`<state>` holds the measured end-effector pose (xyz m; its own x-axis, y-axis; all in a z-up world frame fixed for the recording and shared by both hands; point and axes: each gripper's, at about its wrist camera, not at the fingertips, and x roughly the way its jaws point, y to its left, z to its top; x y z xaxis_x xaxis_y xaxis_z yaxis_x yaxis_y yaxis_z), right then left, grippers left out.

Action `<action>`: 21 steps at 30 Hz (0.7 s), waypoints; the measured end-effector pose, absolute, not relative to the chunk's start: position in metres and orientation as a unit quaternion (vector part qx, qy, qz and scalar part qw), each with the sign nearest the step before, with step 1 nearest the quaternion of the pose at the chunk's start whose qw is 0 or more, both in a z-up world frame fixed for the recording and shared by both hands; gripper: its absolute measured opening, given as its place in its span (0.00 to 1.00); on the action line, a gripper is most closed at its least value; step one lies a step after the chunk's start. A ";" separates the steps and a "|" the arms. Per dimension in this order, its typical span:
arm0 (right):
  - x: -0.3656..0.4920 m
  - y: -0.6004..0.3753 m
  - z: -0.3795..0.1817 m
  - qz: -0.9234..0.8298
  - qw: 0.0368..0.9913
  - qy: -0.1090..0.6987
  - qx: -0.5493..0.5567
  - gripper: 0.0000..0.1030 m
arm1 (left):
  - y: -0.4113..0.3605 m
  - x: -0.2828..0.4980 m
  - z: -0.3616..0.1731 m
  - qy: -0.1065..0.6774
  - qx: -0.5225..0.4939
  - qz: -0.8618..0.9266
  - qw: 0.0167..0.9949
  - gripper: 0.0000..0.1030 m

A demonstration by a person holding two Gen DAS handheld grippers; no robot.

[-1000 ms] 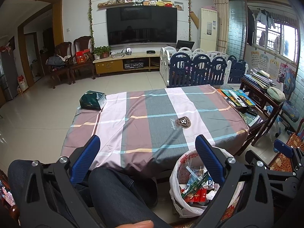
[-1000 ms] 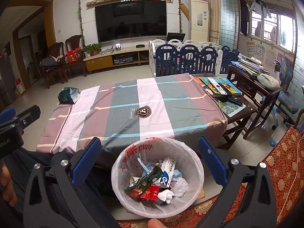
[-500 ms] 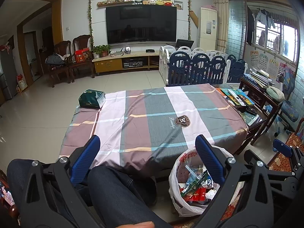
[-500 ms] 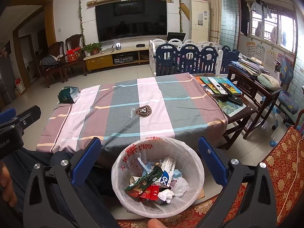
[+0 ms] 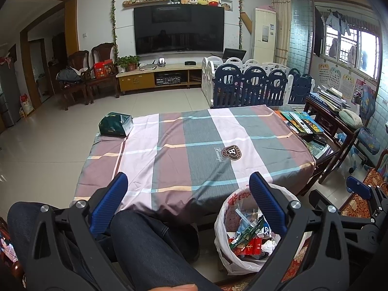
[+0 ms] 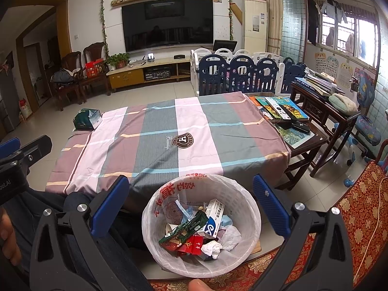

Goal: Collect trash

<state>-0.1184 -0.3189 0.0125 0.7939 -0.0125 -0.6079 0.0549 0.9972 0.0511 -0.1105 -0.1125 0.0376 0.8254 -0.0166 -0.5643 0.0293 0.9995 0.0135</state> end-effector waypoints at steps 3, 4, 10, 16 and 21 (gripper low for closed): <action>-0.118 -0.319 0.013 -0.018 0.946 0.321 0.033 0.97 | -0.113 -0.111 0.037 0.295 0.011 -0.012 0.955 0.97; -0.118 -0.319 0.012 -0.018 0.946 0.321 0.034 0.97 | -0.112 -0.110 0.038 0.296 0.010 -0.012 0.955 0.97; -0.119 -0.319 0.009 -0.017 0.946 0.322 0.033 0.97 | -0.113 -0.111 0.037 0.296 0.010 -0.012 0.955 0.97; -0.119 -0.319 0.010 -0.017 0.946 0.323 0.033 0.97 | -0.113 -0.111 0.037 0.296 0.010 -0.012 0.955 0.97; -0.118 -0.318 0.011 -0.017 0.946 0.322 0.033 0.97 | -0.112 -0.110 0.038 0.296 0.010 -0.012 0.955 0.97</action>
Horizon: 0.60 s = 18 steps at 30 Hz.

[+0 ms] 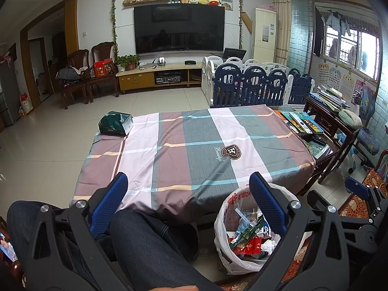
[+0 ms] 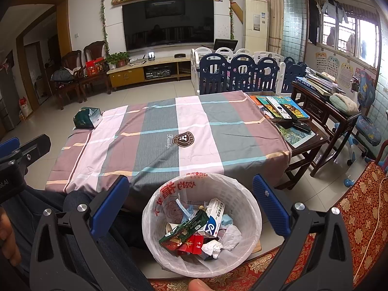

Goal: Collect trash

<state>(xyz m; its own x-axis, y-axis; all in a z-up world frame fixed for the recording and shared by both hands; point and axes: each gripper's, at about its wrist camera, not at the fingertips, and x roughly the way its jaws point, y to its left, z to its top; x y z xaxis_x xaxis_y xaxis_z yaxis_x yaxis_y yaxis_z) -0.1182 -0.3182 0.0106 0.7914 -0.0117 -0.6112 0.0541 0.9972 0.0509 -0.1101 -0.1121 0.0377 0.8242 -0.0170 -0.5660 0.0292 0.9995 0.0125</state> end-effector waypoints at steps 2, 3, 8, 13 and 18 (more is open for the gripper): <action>-0.118 -0.318 0.010 -0.018 0.946 0.323 0.033 0.97 | -0.112 -0.110 0.038 0.297 0.010 -0.012 0.955 0.97; -0.118 -0.318 0.011 -0.018 0.946 0.323 0.033 0.97 | -0.112 -0.110 0.038 0.297 0.010 -0.012 0.955 0.97; -0.119 -0.318 0.008 -0.018 0.946 0.323 0.032 0.97 | -0.113 -0.112 0.036 0.296 0.010 -0.014 0.955 0.97; -0.118 -0.318 0.009 -0.018 0.945 0.324 0.033 0.97 | -0.117 -0.115 0.034 0.295 0.012 -0.018 0.955 0.97; -0.121 -0.318 0.003 -0.018 0.945 0.326 0.034 0.97 | -0.111 -0.110 0.033 0.303 0.006 -0.012 0.953 0.97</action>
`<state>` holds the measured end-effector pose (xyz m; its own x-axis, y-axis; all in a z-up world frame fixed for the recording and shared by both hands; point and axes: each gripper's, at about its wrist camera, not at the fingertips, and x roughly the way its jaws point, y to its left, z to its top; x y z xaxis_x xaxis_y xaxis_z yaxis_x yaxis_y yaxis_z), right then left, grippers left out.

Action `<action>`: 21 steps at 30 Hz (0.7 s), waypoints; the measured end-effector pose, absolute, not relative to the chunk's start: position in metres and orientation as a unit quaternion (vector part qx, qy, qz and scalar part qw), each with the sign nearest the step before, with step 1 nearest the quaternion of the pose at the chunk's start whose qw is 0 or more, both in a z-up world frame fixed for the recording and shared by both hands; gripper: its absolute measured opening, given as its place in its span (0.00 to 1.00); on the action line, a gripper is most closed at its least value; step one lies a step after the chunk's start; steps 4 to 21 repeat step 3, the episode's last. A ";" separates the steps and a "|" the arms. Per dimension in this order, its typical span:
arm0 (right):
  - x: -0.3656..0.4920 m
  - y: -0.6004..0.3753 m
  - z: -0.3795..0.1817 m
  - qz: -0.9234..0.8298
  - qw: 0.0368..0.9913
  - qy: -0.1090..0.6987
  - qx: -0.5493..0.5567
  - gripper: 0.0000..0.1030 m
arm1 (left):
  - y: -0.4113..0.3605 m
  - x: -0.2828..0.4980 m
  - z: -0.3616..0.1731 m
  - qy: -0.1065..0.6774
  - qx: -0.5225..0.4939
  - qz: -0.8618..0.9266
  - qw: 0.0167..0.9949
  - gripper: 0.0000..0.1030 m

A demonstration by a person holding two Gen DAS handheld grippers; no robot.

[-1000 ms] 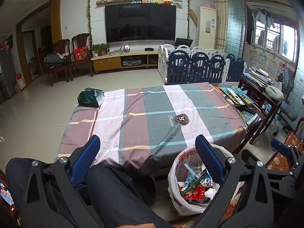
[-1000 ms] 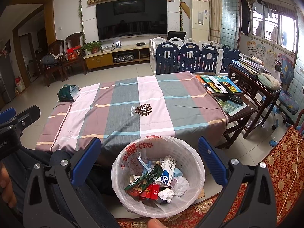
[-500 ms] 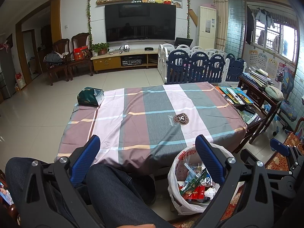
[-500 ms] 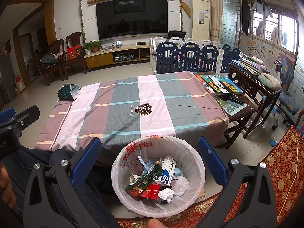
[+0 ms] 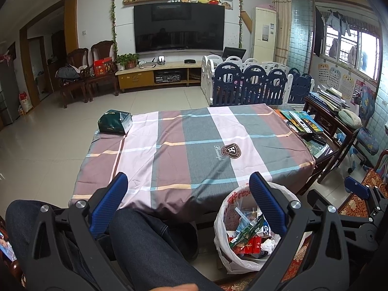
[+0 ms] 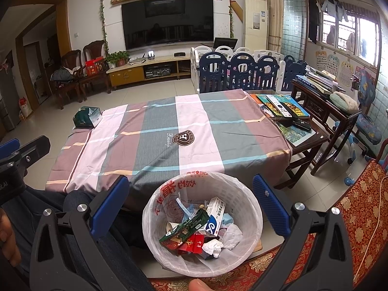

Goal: Collect trash

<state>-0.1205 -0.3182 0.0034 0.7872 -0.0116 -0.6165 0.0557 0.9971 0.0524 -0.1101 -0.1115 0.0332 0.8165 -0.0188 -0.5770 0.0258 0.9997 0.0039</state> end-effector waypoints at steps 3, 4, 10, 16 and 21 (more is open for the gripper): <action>-0.123 -0.321 0.003 -0.019 0.946 0.323 0.039 0.97 | -0.109 -0.107 0.031 0.307 0.005 -0.005 0.952 0.97; -0.123 -0.321 0.003 -0.019 0.946 0.323 0.039 0.97 | -0.109 -0.107 0.031 0.307 0.005 -0.005 0.952 0.97; -0.123 -0.321 0.003 -0.019 0.946 0.323 0.039 0.97 | -0.109 -0.107 0.031 0.307 0.005 -0.005 0.952 0.97; -0.123 -0.321 0.003 -0.019 0.946 0.323 0.039 0.97 | -0.109 -0.107 0.031 0.307 0.005 -0.005 0.952 0.97; -0.123 -0.321 0.003 -0.019 0.946 0.323 0.039 0.97 | -0.109 -0.107 0.031 0.307 0.005 -0.005 0.952 0.97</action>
